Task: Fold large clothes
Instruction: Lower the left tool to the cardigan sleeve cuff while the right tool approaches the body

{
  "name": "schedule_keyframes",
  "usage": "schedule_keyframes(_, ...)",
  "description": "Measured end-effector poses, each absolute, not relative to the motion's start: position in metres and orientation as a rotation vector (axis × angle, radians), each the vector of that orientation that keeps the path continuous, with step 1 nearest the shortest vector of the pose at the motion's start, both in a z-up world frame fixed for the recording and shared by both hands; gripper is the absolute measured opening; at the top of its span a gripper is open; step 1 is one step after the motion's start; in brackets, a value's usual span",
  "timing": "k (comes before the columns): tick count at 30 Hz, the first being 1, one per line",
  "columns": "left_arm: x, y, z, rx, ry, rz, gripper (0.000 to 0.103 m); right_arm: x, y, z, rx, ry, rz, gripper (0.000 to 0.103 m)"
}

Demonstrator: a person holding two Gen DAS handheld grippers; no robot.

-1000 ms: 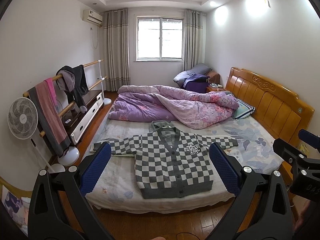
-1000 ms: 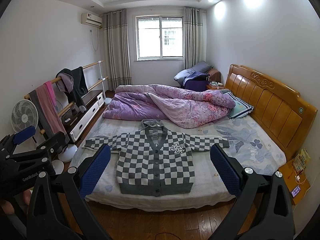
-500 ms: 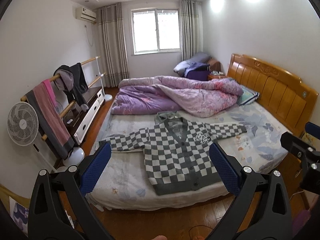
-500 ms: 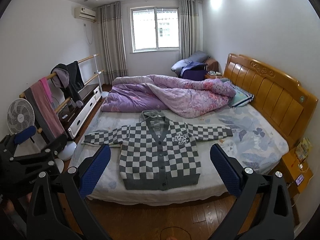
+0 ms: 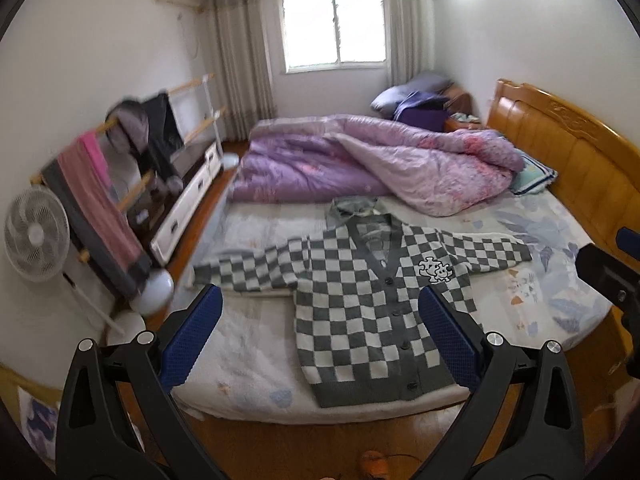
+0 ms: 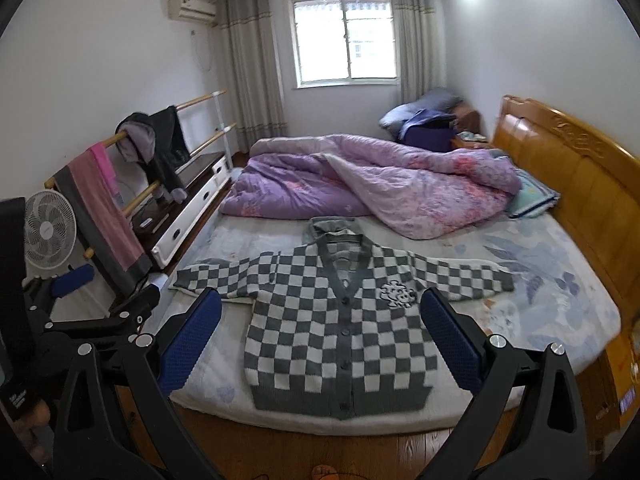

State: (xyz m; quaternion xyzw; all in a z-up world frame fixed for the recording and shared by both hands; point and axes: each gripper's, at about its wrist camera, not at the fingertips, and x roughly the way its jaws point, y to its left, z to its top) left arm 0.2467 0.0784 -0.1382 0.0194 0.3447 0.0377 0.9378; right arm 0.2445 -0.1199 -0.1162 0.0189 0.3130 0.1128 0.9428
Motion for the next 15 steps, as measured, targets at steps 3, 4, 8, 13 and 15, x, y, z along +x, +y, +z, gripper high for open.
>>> schedule_keyframes(3, 0.286, 0.089, -0.158, -0.028, 0.761, 0.086, 0.098, 0.287, -0.115, -0.132, 0.010, 0.679, 0.236, 0.096)
schedule_keyframes(4, 0.296, 0.091, -0.164, -0.039, 0.780, 0.084, 0.098, 0.302, -0.113, -0.138, 0.008, 0.696, 0.233, 0.096)
schedule_keyframes(8, 0.342, 0.116, -0.199, -0.089, 0.844, 0.108, 0.098, 0.348, -0.100, -0.167, -0.005, 0.748, 0.225, 0.096)
schedule_keyframes(13, 0.399, 0.188, -0.249, -0.242, 0.914, 0.095, 0.098, 0.403, -0.069, -0.208, -0.019, 0.798, 0.201, 0.096)
schedule_keyframes(15, 0.424, 0.232, -0.271, -0.327, 0.918, 0.102, 0.098, 0.432, -0.044, -0.229, -0.044, 0.820, 0.186, 0.096)
